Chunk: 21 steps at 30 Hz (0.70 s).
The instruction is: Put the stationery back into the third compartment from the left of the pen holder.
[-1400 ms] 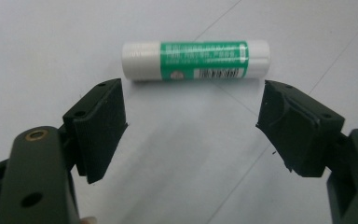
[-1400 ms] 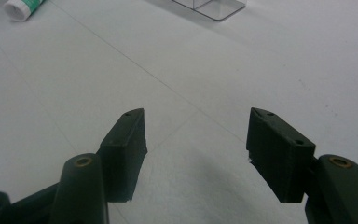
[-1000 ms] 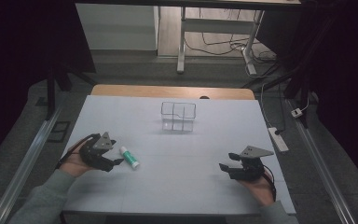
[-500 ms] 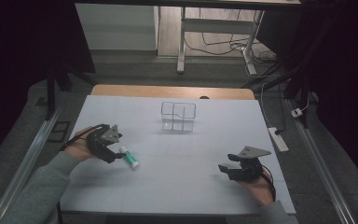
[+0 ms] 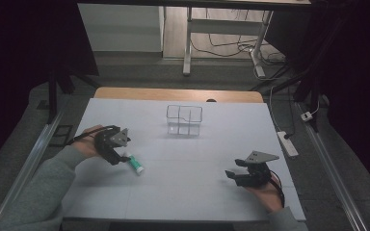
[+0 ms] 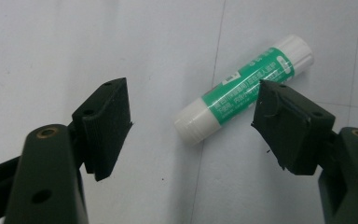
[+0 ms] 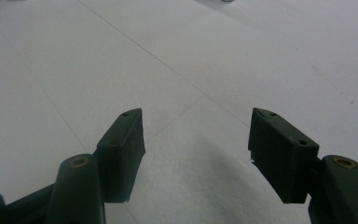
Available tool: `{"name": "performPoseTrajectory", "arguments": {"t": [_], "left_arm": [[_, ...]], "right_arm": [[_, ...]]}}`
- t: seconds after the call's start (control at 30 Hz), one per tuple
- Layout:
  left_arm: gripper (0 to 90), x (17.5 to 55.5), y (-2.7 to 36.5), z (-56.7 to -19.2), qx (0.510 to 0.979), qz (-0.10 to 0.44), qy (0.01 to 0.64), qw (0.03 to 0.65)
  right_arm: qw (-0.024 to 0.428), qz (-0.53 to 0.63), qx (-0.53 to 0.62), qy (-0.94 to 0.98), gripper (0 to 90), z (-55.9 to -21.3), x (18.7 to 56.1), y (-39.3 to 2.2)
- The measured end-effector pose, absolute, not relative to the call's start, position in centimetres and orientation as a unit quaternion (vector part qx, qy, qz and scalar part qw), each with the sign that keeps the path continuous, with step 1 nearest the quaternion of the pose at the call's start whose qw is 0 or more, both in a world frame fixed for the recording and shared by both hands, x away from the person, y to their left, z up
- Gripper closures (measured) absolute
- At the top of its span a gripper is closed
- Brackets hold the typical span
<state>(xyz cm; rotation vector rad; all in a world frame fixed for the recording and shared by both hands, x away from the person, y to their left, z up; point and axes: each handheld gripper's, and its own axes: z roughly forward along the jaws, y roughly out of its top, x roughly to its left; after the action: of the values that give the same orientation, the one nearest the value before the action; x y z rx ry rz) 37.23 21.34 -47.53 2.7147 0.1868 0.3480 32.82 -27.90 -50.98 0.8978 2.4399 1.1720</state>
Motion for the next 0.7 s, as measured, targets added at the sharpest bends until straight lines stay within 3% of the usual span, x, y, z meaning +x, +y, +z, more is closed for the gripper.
{"name": "performPoseTrajectory", "arguments": {"t": [0.7], "left_arm": [[30.8,38.9,20.1,-48.9,0.986,0.088,-0.025,0.139]], "right_arm": [[0.144,0.394,0.331,0.845,34.5,-51.2,33.1,-28.1]]}}
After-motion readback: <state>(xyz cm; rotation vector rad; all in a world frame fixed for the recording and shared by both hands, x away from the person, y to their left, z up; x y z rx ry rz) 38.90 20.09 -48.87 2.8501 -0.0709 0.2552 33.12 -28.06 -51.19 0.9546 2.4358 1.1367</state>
